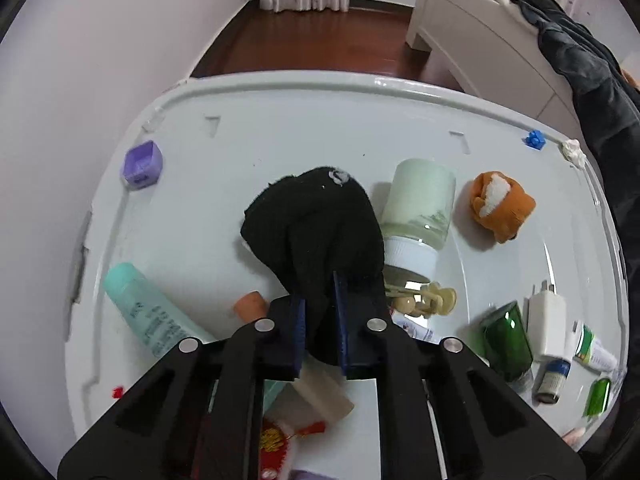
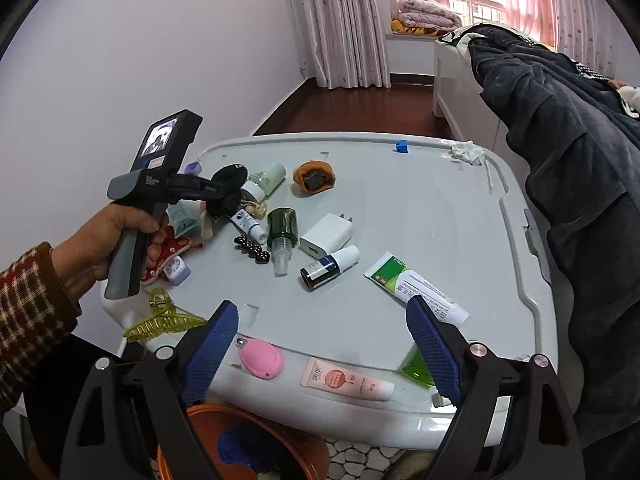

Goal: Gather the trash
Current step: 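Grasp the black hat with the left gripper while the right grasps the orange toy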

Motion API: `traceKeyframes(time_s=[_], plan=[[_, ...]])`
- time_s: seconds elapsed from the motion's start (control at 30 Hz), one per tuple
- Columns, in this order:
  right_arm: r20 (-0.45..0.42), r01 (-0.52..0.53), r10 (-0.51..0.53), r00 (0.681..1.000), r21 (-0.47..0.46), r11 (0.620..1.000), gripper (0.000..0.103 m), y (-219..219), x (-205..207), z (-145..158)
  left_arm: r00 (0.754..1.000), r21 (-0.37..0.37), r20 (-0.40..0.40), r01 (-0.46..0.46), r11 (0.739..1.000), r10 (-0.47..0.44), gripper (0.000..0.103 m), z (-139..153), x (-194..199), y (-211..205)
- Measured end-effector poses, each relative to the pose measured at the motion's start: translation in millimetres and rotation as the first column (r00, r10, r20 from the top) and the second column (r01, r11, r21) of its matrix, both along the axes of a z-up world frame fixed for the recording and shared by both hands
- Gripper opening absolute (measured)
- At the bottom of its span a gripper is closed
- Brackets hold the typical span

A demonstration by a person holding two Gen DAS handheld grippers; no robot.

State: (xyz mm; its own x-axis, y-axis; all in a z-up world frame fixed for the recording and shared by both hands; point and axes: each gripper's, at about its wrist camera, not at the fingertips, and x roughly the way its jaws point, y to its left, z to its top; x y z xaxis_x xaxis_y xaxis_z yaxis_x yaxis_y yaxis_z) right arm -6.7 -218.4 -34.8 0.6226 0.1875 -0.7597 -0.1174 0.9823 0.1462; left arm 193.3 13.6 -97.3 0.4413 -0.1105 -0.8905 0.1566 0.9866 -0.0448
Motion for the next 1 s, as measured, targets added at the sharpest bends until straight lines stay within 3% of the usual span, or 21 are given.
traceKeyframes(time_s=[0.13,0.33,0.43,0.57,0.83,0.87,0.9,0.93,1.0], plan=[[-0.006,-0.022,0.022,1.000,0.003,1.000,0.085,3,11,4,0.998,-0.073,0.060,-0.030,0.997,0.034,0.011,28,-13,15],[0.043,-0.087,0.092,0.995,-0.101,0.991,0.085,21,80,11,0.980,-0.159,0.194,-0.015,0.987,0.046,0.011,80,-58,32],[0.064,-0.102,0.114,0.991,-0.162,0.982,0.085,34,129,0,0.974,-0.156,0.225,0.024,0.987,0.011,0.011,85,-67,19],[0.046,-0.122,0.135,0.990,-0.223,0.967,0.085,54,183,-26,0.977,-0.170,0.207,0.083,0.982,-0.047,0.011,75,-74,4],[-0.086,-0.174,0.158,0.984,-0.231,0.957,0.080,78,256,-75,0.977,-0.180,0.198,0.110,0.977,-0.074,0.011,75,-79,5],[-0.098,-0.182,0.163,0.982,-0.232,0.956,0.072,80,261,-79,0.977,-0.184,0.203,0.107,0.977,-0.069,0.011,76,-79,7],[-0.131,-0.190,0.163,0.978,-0.234,0.953,0.054,81,266,-85,0.977,-0.186,0.203,0.103,0.977,-0.064,0.011,76,-78,9],[-0.171,-0.190,0.151,0.974,-0.245,0.951,0.047,82,272,-92,0.977,-0.187,0.202,0.103,0.977,-0.064,0.011,76,-78,11],[-0.163,-0.165,0.130,0.978,-0.223,0.961,0.038,79,271,-90,0.978,-0.186,0.203,0.094,0.978,-0.055,0.011,76,-78,14]])
